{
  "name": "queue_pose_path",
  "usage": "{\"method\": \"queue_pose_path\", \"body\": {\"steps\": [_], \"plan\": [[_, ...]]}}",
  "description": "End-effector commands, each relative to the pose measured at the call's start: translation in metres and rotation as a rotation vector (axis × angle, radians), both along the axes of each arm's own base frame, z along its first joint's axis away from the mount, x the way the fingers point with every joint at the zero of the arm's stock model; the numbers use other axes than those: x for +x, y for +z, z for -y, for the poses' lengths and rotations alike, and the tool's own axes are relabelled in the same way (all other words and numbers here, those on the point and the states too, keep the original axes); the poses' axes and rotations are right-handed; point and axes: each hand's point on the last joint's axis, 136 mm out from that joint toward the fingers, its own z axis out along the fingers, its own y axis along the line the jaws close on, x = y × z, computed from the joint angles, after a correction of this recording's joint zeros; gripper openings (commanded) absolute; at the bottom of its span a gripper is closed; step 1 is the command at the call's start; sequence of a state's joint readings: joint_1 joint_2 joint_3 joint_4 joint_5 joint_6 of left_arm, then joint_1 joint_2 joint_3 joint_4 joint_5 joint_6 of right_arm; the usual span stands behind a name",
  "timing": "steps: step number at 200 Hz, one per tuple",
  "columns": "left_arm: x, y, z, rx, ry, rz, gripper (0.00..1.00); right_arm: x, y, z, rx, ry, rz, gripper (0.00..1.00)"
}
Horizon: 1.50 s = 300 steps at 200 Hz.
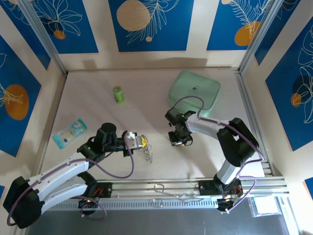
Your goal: Put the keys on the keyring
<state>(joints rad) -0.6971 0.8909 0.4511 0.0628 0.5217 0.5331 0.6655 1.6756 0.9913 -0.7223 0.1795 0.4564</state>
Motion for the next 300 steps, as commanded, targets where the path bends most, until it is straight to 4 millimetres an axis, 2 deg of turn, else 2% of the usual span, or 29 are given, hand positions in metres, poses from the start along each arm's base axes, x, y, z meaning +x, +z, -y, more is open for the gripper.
{"method": "queue_pose_path", "body": {"steps": [1,41,124,227,300], "plan": [[-0.004,0.002,0.001,-0.004,-0.023,0.025,0.0,-0.001,0.014,-0.002,0.013,-0.014,0.007,0.24],[-0.004,0.003,0.001,-0.005,-0.023,0.027,0.0,-0.002,0.017,-0.003,0.005,-0.02,0.003,0.26],[-0.005,0.003,0.001,-0.006,-0.025,0.027,0.0,-0.008,0.006,-0.006,-0.026,-0.022,-0.033,0.26],[-0.005,0.003,0.001,-0.006,-0.027,0.028,0.0,-0.007,0.004,-0.001,-0.058,-0.026,-0.033,0.19],[-0.005,0.003,0.001,-0.004,-0.026,0.029,0.0,-0.007,0.005,-0.002,-0.048,-0.018,-0.031,0.09]]}}
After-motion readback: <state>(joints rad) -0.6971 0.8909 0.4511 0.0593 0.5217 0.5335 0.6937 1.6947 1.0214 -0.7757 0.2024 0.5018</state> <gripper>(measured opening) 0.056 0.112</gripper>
